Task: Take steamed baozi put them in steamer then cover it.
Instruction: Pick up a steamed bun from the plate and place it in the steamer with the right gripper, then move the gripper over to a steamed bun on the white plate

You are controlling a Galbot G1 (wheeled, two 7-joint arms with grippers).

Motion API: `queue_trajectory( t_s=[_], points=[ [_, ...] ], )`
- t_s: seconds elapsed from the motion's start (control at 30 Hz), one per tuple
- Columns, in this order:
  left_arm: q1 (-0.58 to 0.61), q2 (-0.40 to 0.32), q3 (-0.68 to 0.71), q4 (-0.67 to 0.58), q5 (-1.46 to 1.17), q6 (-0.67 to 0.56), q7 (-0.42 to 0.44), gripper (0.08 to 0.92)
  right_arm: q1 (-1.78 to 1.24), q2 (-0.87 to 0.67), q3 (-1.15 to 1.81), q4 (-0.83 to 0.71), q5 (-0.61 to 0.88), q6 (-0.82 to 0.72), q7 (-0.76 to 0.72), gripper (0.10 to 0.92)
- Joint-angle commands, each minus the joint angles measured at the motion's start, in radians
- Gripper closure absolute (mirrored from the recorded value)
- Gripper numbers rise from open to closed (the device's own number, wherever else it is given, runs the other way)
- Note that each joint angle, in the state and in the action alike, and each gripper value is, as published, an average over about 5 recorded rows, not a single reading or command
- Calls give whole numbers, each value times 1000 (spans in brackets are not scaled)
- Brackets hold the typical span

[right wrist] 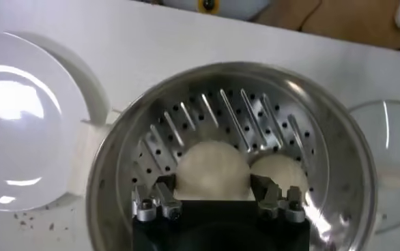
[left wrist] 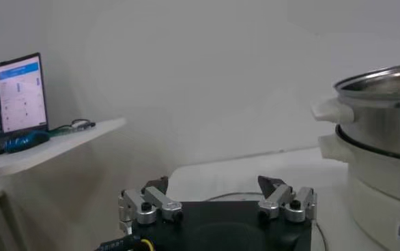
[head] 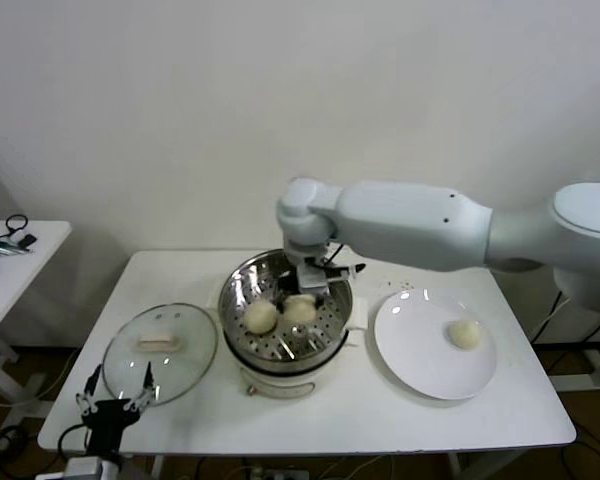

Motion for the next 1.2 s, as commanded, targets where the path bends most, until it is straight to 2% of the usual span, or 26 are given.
queue_trajectory(
  t_s=[0.03, 0.5, 0.7, 0.83, 1.07, 1.2],
  points=[
    [0, 2, -1, 6, -6, -3, 1, 177, -52, 34, -9, 26, -33, 16, 5, 313],
    [-10, 1, 4, 16, -5, -2, 1, 177, -65, 21, -14, 39, -30, -9, 14, 297],
    [-7, 2, 0, 9, -3, -2, 1, 177, -56, 17, 12, 33, -34, -8, 4, 214],
    [-5, 2, -2, 4, -2, -1, 1, 177, -30, -2, 32, 31, -23, -6, 1, 204],
    [0, 3, -2, 0, 1, -2, 1, 177, 57, -106, 55, -2, 35, -35, 5, 202],
    [7, 6, -2, -4, 1, -3, 0, 177, 132, -209, -1, -21, 130, -177, 76, 203]
  ],
)
